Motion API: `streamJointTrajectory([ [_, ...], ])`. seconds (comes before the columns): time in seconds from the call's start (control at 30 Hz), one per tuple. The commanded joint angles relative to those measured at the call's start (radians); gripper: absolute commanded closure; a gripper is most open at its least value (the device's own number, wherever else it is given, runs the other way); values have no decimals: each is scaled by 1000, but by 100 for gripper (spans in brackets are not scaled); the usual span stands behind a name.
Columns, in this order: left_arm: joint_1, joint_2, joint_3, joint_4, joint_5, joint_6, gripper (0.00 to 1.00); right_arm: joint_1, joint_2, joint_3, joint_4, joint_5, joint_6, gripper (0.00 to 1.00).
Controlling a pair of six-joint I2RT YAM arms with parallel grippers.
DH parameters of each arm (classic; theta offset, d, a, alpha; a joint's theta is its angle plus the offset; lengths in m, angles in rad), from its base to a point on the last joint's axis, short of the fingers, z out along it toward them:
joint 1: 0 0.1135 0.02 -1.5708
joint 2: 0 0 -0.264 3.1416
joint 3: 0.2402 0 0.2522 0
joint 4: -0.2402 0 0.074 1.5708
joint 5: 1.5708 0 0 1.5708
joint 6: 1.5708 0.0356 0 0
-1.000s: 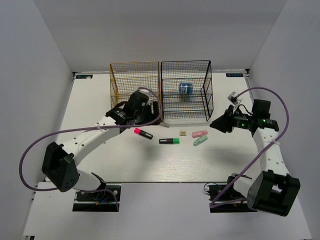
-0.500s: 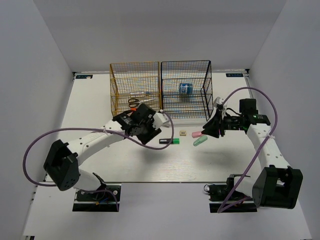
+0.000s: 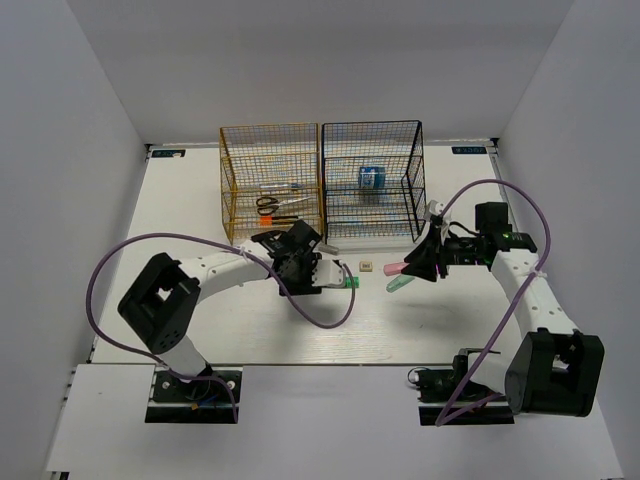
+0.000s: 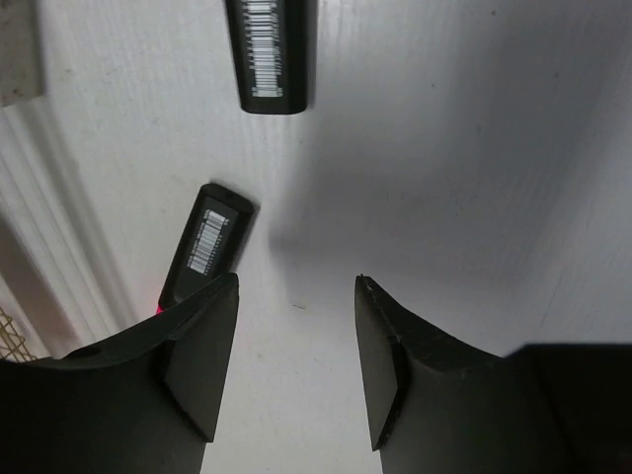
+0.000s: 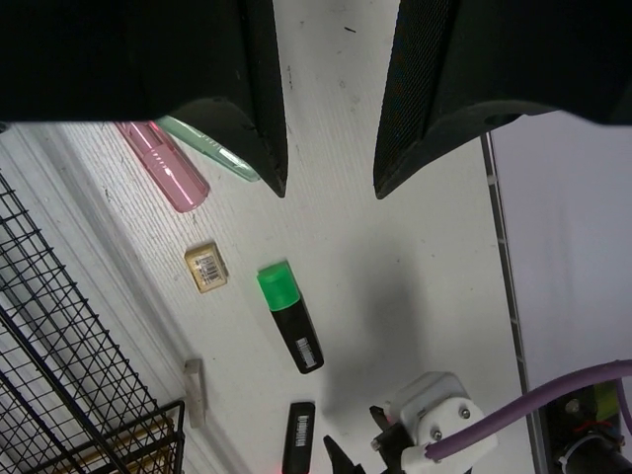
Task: Sort the stationery into containers
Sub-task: Pick up the pen from the center of the board.
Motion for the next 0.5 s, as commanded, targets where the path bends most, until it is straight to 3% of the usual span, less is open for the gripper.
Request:
streamJointTrajectory([
  [0.0,13,-27,-7,82,52,133,39,0,13,5,-4,-13,-32,56],
  [0.27,56,19,-6,133,77,187,39,-1,29,1,-26,-23,-48,56],
  [0.47,97,80,71,62,103,218,39,-1,32,2,-27,-29,-51,56],
])
